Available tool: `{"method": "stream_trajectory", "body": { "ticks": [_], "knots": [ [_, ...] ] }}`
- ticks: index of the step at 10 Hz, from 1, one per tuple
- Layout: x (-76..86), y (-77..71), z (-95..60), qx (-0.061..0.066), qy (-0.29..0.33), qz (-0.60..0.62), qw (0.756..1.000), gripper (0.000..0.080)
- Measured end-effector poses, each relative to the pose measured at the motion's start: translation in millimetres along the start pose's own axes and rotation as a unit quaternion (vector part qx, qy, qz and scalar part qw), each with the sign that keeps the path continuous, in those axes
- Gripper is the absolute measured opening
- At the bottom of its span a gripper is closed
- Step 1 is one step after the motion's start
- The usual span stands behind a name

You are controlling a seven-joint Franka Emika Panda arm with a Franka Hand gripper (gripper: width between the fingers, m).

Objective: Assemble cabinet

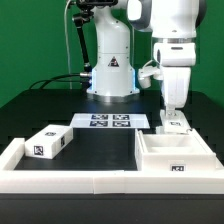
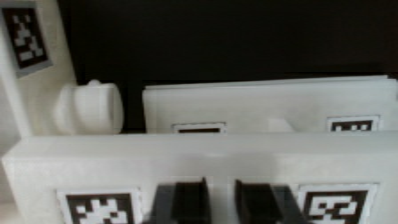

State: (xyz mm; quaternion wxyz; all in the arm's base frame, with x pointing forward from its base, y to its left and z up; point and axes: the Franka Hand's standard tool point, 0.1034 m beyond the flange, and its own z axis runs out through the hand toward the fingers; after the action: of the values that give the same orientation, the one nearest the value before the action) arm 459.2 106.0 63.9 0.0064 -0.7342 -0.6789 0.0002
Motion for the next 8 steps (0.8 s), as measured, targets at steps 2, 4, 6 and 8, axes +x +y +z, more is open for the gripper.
{"method": "stream_trajectory", "body": {
  "ticks": [2,4,6,8],
  "knots": [
    [-0.3,-0.2,0.9,0.001,0.000,0.000,1.000,0.0068],
    [-0.3,-0.3,1.0,0.001,0.000,0.000,1.000,0.0068],
    [1.2,3.6,3.2,0.002,0.002,0.001,1.000,0.0068],
    [2.6,19.8,4.9,-0.003,0.007,0.005,1.000,0.0068]
  ]
}}
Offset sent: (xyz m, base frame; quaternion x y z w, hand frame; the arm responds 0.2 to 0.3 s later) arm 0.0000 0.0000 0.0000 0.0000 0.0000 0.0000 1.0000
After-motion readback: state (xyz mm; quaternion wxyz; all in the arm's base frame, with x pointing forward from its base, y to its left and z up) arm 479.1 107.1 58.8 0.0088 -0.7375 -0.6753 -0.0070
